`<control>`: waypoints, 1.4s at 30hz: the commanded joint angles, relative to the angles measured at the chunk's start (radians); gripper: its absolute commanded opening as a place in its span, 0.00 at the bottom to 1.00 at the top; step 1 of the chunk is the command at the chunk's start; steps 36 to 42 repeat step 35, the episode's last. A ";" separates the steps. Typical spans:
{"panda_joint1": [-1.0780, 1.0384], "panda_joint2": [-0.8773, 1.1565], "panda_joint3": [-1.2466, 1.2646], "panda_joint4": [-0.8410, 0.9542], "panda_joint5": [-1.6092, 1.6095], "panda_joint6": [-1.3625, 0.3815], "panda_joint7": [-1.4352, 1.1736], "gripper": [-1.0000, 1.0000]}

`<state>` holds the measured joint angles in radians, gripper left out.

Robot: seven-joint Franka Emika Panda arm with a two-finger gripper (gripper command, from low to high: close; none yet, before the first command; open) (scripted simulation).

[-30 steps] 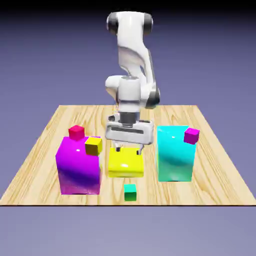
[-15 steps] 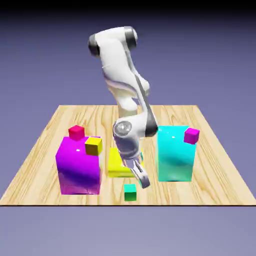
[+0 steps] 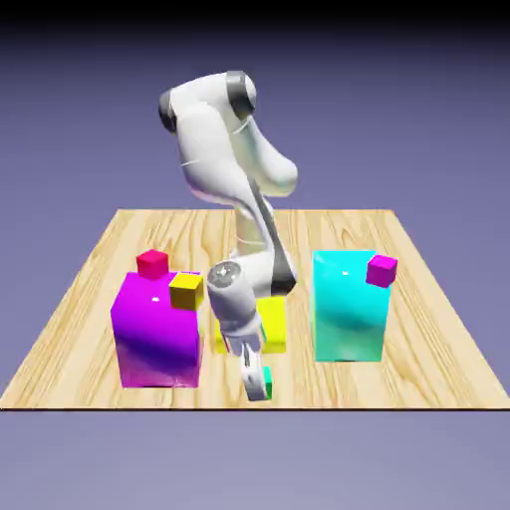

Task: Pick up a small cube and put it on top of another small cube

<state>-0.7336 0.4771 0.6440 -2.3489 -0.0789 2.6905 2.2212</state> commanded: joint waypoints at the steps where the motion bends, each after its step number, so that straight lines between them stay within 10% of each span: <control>1: -0.032 -0.036 0.033 -0.007 0.022 -0.032 -0.014 0.00; 20: 0.196 -0.645 -0.432 0.200 0.380 -0.772 -0.281 0.00; 28: 0.168 -0.579 -0.450 0.058 0.383 -0.581 -0.272 0.00; 29: 0.168 -0.579 -0.450 0.058 0.383 -0.581 -0.272 1.00; 42: 0.151 -0.639 -0.471 0.176 0.363 -0.760 -0.256 1.00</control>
